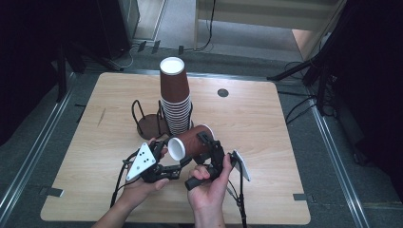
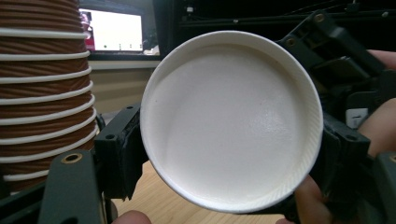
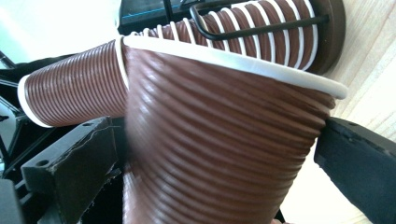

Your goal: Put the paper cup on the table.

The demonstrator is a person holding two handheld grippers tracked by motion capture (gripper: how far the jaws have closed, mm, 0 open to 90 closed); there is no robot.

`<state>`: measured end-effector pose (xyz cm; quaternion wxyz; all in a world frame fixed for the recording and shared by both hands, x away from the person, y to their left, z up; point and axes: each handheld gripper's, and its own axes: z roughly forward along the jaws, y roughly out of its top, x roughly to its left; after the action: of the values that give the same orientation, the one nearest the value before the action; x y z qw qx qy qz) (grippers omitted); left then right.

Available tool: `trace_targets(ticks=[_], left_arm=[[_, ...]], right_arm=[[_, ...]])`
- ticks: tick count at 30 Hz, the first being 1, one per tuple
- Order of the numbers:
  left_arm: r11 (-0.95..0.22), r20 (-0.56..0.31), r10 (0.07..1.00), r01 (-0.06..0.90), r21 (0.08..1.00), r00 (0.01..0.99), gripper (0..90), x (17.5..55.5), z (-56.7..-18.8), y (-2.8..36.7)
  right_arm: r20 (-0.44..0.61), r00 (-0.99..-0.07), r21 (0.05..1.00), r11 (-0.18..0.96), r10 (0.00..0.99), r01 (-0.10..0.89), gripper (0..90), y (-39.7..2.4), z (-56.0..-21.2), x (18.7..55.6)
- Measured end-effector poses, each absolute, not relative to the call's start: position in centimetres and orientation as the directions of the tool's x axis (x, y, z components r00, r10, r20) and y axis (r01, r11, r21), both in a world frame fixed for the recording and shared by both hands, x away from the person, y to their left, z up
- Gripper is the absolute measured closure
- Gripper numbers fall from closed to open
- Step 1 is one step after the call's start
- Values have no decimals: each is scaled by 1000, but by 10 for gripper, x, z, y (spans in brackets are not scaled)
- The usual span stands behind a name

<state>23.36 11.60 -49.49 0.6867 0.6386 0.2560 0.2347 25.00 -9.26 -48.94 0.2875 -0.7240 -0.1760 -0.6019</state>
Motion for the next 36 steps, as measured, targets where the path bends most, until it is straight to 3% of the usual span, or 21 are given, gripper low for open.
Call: trace_targets(ticks=[9,13,17,25,29,36], left_arm=[[74,-45,637,-3,997,770,238,232,-495,115],[87,-47,634,-11,996,772,237,232,-494,116],[82,-31,638,-28,996,770,233,233,-494,118],[127,-71,631,-12,992,772,212,232,-491,125],[132,-97,621,18,991,778,96,230,-489,128],[115,-99,645,32,993,757,2,228,-487,131]], right_arm=[[977,182,-198,-767,-108,610,0,-91,-492,254],[972,189,-229,-744,-140,628,73,-89,-491,255],[970,191,-237,-744,-149,624,90,-88,-490,255],[984,135,-175,-753,-115,635,109,-82,-484,255],[990,103,-143,-762,-100,631,109,-78,-480,253],[997,37,-72,-782,-63,619,110,-77,-476,253]])
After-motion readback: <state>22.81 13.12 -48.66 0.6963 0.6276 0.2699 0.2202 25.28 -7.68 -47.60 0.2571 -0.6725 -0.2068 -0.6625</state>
